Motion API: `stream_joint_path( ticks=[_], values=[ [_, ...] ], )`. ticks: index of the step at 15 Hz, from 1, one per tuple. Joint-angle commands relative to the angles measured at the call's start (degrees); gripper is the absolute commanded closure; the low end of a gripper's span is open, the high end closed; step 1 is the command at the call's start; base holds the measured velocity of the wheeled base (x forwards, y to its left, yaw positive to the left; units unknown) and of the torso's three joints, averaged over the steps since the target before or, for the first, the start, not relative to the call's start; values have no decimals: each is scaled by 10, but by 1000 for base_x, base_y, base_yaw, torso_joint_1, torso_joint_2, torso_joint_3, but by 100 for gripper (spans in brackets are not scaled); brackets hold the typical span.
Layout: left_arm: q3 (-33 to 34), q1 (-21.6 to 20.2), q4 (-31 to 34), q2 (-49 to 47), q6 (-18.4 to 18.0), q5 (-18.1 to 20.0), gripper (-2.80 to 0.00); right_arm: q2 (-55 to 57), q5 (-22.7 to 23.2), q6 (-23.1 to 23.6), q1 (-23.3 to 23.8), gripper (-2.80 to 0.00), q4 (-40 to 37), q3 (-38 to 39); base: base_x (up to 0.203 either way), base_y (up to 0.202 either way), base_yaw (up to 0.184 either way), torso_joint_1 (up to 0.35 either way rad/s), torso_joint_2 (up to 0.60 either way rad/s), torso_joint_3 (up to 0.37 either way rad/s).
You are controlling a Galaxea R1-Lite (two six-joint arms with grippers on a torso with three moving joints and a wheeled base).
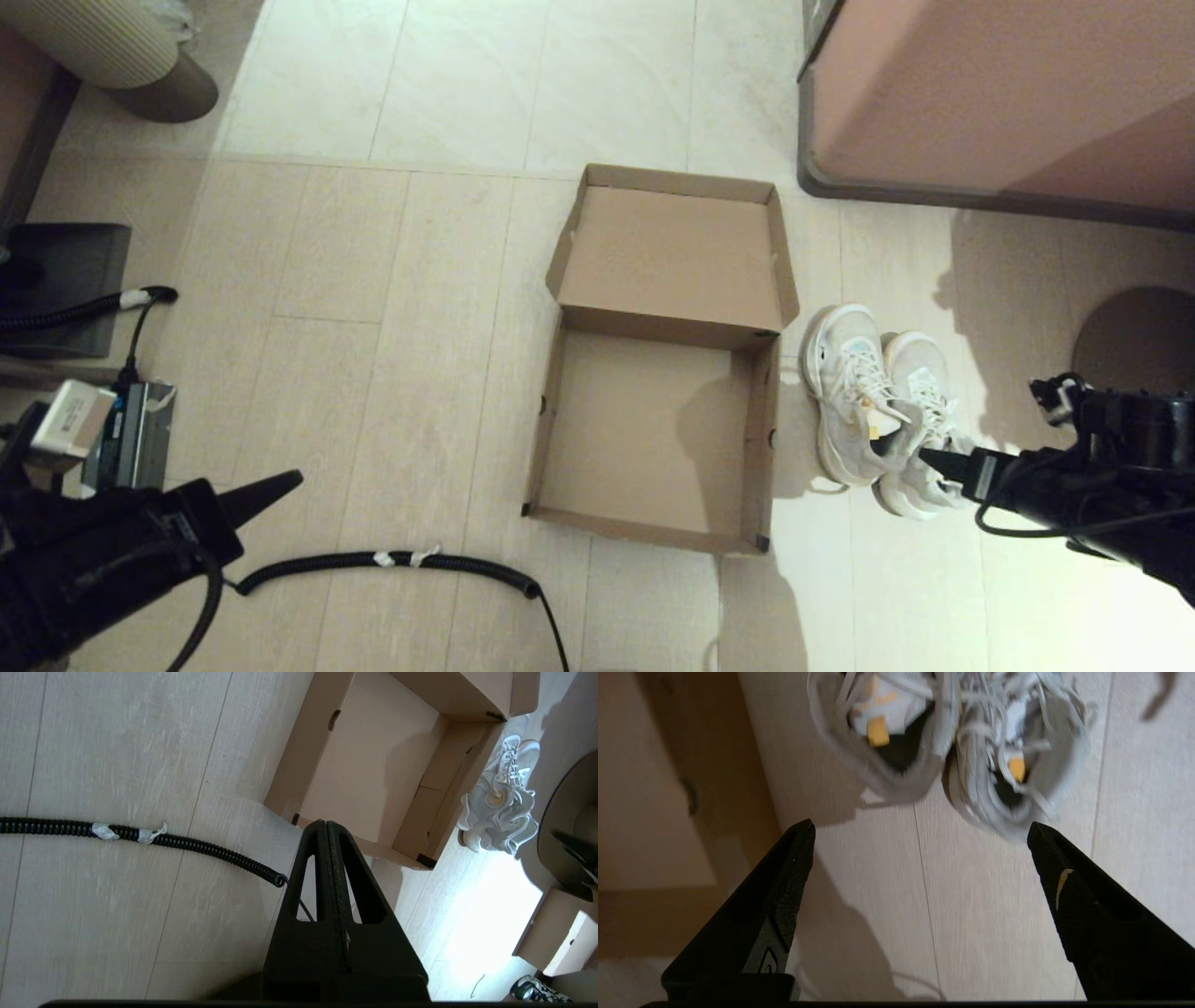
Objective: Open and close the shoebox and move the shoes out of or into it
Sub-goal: Put the shoes into the shoe box
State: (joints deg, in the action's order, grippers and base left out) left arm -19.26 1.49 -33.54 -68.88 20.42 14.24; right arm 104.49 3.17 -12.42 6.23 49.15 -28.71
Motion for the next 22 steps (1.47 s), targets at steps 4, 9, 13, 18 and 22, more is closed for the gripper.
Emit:
stream_joint_path(
  ticks=[4,9,13,18,22],
  values=[
    [29,0,-4,14,-1,-13,0,167,2,2,0,-280,24,-118,0,0,0,0,0,0],
    [170,21,-2,143,-39,-95,0,206,0,7,30,-280,26,-142,0,0,0,0,0,0],
    [185,23,66,219,-49,-136,0,227,1,7,41,-280,28,-156,0,0,0,0,0,0],
    [201,21,146,340,-62,-152,0,278,2,5,42,-280,31,-204,0,0,0,0,0,0],
    [197,11,281,490,-78,-154,0,298,2,3,41,0,33,-242,0,0,0,0,0,0]
  ],
)
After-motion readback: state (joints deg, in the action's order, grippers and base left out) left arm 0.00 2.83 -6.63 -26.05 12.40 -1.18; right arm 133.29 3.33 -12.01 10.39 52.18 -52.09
